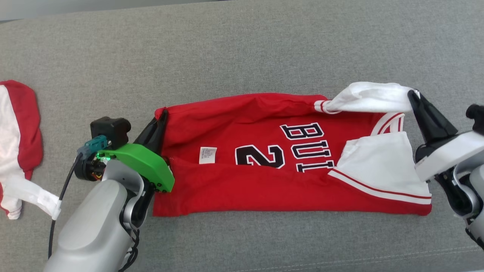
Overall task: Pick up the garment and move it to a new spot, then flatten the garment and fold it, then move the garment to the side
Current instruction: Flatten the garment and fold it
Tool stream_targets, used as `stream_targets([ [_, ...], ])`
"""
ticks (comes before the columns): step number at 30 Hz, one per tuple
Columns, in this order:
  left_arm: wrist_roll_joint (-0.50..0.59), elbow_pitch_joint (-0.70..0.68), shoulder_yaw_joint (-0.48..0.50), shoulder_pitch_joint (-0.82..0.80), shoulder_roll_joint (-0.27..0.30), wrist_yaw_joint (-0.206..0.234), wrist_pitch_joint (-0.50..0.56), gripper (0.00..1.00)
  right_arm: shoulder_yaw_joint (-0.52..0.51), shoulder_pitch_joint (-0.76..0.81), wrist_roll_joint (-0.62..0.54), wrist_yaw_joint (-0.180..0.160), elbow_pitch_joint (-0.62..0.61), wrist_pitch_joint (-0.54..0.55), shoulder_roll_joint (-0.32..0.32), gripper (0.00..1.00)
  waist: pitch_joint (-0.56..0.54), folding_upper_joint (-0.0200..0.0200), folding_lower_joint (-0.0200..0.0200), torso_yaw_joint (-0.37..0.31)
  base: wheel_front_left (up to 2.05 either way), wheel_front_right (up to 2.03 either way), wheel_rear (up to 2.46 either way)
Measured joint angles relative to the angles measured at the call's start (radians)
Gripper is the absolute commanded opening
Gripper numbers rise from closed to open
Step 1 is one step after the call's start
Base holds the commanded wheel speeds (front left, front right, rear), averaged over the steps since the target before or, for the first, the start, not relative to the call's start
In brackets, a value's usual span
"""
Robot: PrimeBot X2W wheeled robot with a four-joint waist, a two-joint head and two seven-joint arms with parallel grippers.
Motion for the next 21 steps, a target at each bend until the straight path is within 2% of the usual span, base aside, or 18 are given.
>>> stream_targets([
  [5,-0.003,-0.033,0.005,0.049,0.004,0.012,-0.039,0.0,-0.089,0.145,-0.037,0.0,-0.075,0.0,0.04,0.0,-0.007,0.0,0.0,0.003,0.0,0.0,0.0],
  [17,0.0,-0.069,-0.005,0.164,-0.019,0.041,-0.117,0.0,-0.217,0.356,-0.063,0.0,-0.119,0.008,0.137,0.0,-0.024,0.0,0.0,0.011,0.0,0.0,0.0],
  [18,0.001,-0.067,-0.006,0.169,-0.021,0.042,-0.122,0.09,-0.223,0.367,-0.063,0.0,-0.121,0.01,0.142,0.0,-0.025,0.0,0.0,0.011,0.0,0.0,0.0],
  [19,0.003,-0.065,-0.005,0.174,-0.025,0.048,-0.127,0.36,-0.23,0.377,-0.064,0.0,-0.121,0.018,0.148,0.0,-0.027,0.0,0.0,0.012,0.0,0.0,0.0],
  [20,0.005,-0.066,-0.004,0.176,-0.028,0.053,-0.134,0.97,-0.234,0.387,-0.066,0.0,-0.121,0.022,0.154,0.07,-0.028,0.0,0.0,0.013,0.0,0.0,0.0],
  [21,0.011,-0.066,-0.002,0.178,-0.03,0.055,-0.14,1.0,-0.238,0.393,-0.071,0.0,-0.123,0.024,0.161,0.42,-0.03,0.0,0.0,0.014,0.0,0.0,0.0],
])
